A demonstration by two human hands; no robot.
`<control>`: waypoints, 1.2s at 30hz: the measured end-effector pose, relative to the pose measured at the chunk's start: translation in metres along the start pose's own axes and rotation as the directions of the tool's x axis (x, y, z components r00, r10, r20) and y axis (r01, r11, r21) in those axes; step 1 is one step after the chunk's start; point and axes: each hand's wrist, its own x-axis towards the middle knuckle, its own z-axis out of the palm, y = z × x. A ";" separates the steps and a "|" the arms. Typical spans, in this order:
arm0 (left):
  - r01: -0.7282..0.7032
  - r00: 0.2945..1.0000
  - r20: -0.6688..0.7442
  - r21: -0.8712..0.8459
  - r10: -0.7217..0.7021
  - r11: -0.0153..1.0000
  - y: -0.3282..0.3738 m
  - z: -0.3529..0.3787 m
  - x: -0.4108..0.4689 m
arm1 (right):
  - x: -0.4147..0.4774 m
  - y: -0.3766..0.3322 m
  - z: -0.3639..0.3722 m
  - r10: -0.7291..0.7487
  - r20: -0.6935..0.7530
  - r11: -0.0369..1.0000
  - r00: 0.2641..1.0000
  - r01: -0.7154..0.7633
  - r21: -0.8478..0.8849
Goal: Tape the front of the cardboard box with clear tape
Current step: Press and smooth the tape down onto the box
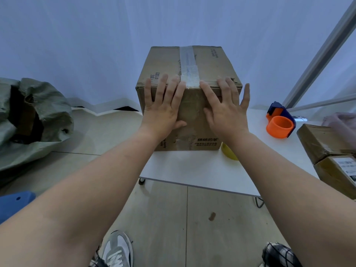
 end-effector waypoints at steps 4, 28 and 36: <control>0.081 0.995 -0.043 -0.257 -0.095 0.963 0.001 -0.020 0.013 | 0.001 -0.004 -0.003 0.043 0.014 0.997 0.999 -0.044 0.068; 0.198 0.956 -0.161 -0.256 -0.244 0.946 0.029 0.000 0.035 | 0.011 -0.004 -0.016 0.178 0.005 0.931 0.984 -0.170 0.324; 0.150 0.988 0.007 -0.269 -0.154 0.951 0.021 -0.025 0.035 | 0.007 0.001 -0.021 0.114 0.066 0.948 0.991 -0.128 0.291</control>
